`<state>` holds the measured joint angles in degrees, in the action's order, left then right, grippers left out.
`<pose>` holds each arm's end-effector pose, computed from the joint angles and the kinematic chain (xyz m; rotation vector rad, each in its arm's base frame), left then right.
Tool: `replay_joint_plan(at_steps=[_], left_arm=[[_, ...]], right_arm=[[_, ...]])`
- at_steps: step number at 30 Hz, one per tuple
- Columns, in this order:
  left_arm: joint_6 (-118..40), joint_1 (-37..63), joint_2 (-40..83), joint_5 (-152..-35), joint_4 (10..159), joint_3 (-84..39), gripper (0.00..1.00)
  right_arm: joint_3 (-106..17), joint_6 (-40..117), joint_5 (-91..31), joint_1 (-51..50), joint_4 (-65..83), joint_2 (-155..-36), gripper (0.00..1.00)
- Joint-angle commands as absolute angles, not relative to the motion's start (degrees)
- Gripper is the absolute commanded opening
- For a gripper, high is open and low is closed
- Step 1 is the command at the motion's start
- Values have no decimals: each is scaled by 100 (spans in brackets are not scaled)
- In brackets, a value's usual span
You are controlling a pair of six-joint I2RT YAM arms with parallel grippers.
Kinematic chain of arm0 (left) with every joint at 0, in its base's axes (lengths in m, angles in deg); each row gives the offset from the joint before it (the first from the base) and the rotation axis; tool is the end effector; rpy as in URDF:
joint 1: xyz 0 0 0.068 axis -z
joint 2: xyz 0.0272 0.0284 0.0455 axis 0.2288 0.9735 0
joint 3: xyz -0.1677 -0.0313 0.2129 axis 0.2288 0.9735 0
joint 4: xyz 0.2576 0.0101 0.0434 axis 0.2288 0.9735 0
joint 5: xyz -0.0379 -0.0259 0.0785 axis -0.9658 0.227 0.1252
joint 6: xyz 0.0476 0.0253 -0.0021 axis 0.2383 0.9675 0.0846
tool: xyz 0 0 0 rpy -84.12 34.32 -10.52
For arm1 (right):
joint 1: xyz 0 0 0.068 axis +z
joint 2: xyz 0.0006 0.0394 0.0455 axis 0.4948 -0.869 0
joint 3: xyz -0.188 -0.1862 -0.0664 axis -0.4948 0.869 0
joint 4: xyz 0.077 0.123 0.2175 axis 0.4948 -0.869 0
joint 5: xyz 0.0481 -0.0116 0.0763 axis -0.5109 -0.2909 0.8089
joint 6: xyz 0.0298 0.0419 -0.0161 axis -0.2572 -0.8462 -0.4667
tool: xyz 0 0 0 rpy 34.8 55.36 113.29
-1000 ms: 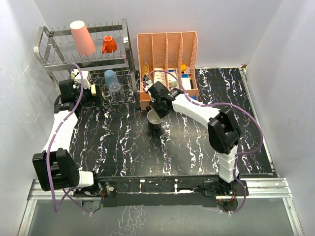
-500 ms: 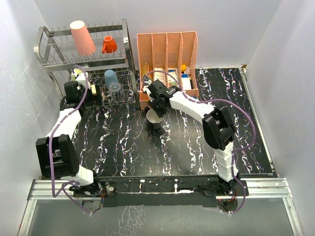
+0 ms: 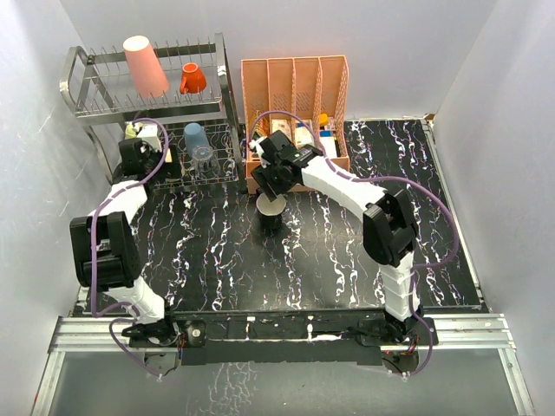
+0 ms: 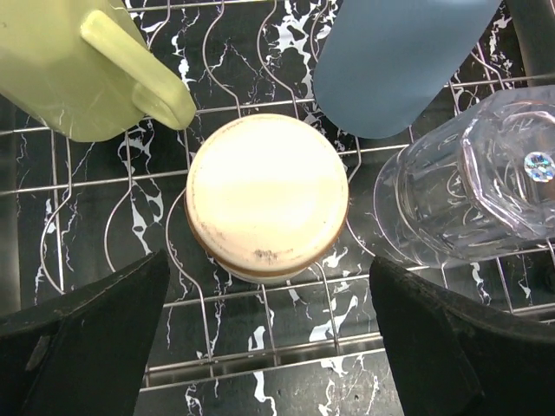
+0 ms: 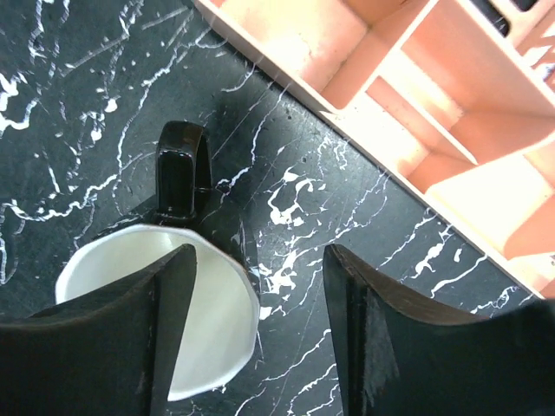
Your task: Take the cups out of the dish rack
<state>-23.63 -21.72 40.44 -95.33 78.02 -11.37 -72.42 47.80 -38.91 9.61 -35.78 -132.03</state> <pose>0.3738 0.0494 0.2492 0.0301 1.9875 -0.0414 0.3489 0.2841 0.2533 -0.9241 2.4516 0.1951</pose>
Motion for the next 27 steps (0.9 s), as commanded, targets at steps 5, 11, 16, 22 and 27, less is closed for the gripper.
replay_joint_plan(at_steps=[5, 11, 16, 22, 27], left_arm=[[-2484, -2175, 4499, -9640, 7461, -1738, 91], [-2589, -2176, 4675, -9860, 7317, -1795, 80], [-2676, -2177, 4811, -9975, 7211, -1838, 77], [-2755, -2136, 4987, -9986, 7010, -1882, 81], [-2803, -2117, 5147, -9944, 6811, -1888, 80]], right_arm=[[-6313, 4163, -4239, 974, -2479, -11403, 71], [-5090, 3571, -4452, 1065, -1784, -10155, 76], [-4558, 3341, -4522, 1209, -1693, -9587, 76], [-4231, 3209, -4562, 1377, -1700, -9287, 76], [-4073, 3174, -4535, 1479, -1609, -9200, 76]])
